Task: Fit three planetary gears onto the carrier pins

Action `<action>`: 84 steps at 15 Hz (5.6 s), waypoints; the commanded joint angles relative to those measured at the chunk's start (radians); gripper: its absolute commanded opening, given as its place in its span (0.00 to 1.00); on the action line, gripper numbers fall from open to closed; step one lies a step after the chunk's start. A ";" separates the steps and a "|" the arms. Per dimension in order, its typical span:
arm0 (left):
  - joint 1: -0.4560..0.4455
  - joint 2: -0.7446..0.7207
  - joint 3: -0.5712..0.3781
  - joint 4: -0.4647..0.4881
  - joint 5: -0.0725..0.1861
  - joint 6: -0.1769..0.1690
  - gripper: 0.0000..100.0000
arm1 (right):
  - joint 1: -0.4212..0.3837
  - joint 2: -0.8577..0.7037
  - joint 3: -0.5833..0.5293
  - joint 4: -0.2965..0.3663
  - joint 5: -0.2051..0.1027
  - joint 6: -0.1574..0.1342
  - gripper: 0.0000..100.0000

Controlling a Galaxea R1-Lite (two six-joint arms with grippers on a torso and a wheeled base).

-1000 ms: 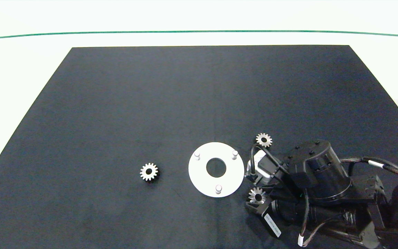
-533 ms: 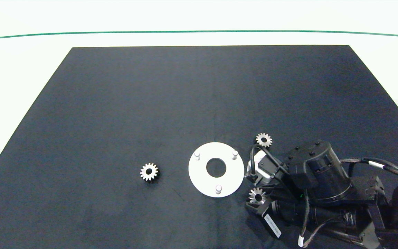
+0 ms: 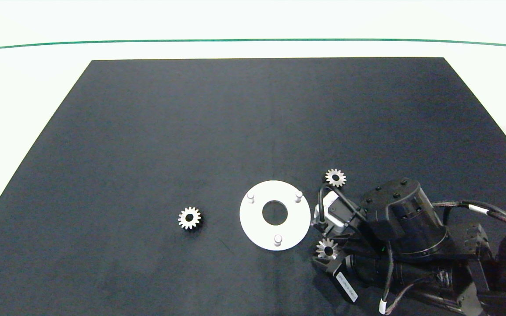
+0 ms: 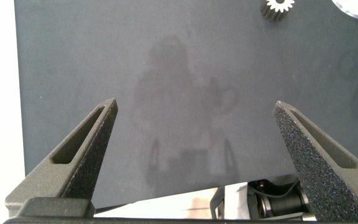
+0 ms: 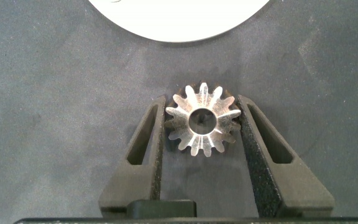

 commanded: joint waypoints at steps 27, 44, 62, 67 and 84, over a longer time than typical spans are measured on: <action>-0.001 0.018 0.000 -0.011 0.000 0.001 1.00 | 0.166 0.045 -0.217 0.066 -0.065 -0.008 0.07; -0.001 0.026 0.000 -0.039 -0.002 0.001 1.00 | 0.165 0.112 -0.260 0.056 -0.064 -0.006 0.07; -0.018 0.032 -0.003 -0.040 0.000 0.000 1.00 | 0.148 0.138 -0.275 0.056 -0.062 -0.006 1.00; -0.018 0.031 -0.001 -0.040 0.000 0.000 1.00 | 0.143 0.137 -0.275 0.048 -0.062 -0.003 1.00; -0.019 0.018 0.000 -0.040 -0.002 -0.002 1.00 | -0.283 -0.052 -0.203 -0.095 0.097 0.029 1.00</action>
